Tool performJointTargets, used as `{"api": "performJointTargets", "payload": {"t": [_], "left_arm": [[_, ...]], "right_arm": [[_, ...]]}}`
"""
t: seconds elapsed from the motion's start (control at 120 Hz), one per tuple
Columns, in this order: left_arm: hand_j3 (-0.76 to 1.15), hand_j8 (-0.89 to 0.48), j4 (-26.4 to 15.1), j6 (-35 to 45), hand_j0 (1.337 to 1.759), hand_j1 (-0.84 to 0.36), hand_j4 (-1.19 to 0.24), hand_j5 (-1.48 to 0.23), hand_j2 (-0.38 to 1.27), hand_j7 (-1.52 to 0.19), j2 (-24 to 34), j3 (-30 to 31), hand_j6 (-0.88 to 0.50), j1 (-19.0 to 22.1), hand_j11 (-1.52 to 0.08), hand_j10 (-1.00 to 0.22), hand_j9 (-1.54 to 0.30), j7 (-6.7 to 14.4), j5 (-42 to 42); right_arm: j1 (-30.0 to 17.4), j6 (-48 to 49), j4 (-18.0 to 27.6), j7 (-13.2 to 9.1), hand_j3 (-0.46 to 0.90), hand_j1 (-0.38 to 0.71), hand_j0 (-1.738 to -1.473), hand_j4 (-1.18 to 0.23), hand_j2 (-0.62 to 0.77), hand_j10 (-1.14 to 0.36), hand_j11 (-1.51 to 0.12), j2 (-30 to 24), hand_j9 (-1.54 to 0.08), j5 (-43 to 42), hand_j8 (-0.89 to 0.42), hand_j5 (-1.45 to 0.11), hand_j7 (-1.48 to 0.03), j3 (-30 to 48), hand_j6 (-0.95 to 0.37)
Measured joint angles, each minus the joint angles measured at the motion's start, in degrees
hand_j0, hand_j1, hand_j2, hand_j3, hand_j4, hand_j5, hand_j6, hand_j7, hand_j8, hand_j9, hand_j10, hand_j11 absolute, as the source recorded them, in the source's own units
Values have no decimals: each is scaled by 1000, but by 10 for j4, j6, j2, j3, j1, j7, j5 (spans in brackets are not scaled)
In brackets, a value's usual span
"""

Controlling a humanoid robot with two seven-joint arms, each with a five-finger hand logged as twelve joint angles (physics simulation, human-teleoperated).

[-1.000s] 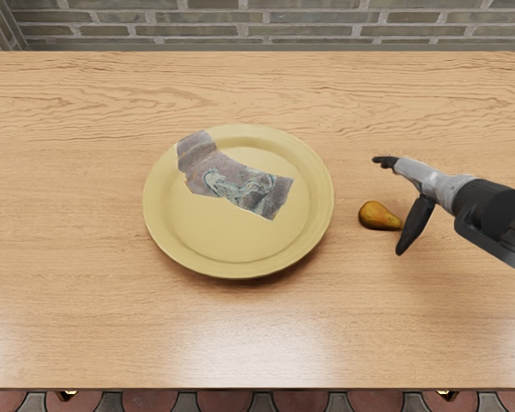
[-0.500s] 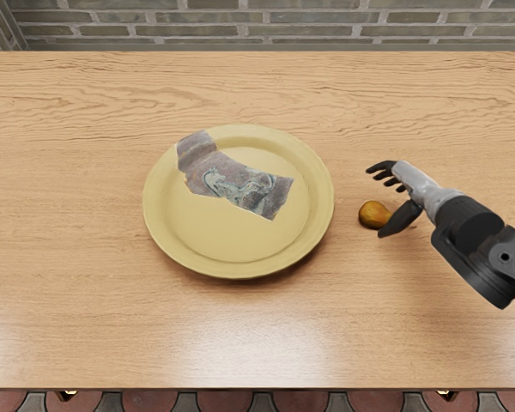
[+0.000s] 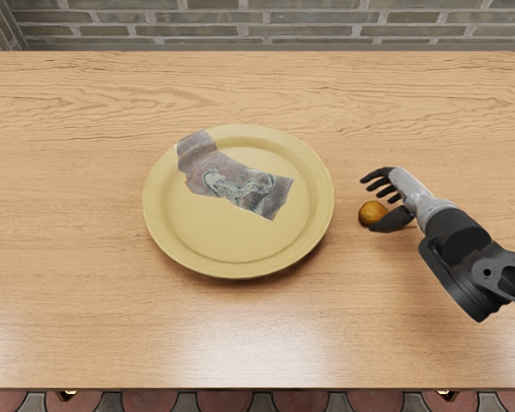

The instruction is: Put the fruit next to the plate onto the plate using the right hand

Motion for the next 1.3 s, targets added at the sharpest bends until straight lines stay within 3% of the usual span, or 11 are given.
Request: {"api": "performJointTargets", "payload": {"t": [0.483, 0.875, 1.058, 1.3], "left_arm": [[0, 0, 0, 0, 1658, 349, 0, 0, 0, 0, 0, 0, 0, 0, 0, 0, 0, 0, 0], [0, 0, 0, 0, 1658, 349, 0, 0, 0, 0, 0, 0, 0, 0, 0, 0, 0, 0, 0], [0, 0, 0, 0, 1658, 349, 0, 0, 0, 0, 0, 0, 0, 0, 0, 0, 0, 0, 0], [0, 0, 0, 0, 1658, 349, 0, 0, 0, 0, 0, 0, 0, 0, 0, 0, 0, 0, 0]], "right_arm": [[-6, -8, -40, 0, 0, 142, -1658, -412, -79, -412, -534, 45, -534, -3, -413, -535, -534, 0, -413], [-9, -8, -46, 0, 0, 134, -1658, -405, -78, -405, -525, 44, -525, -4, -406, -525, -525, 0, -406], [-6, -5, -46, 0, 0, 252, -1658, -515, -52, -510, -670, 44, -670, 4, -447, -671, -669, 1, -516], [-4, -3, -45, 0, 0, 302, -1656, -607, 72, -447, -817, 48, -821, 7, -356, -827, -807, 6, -619]]}}
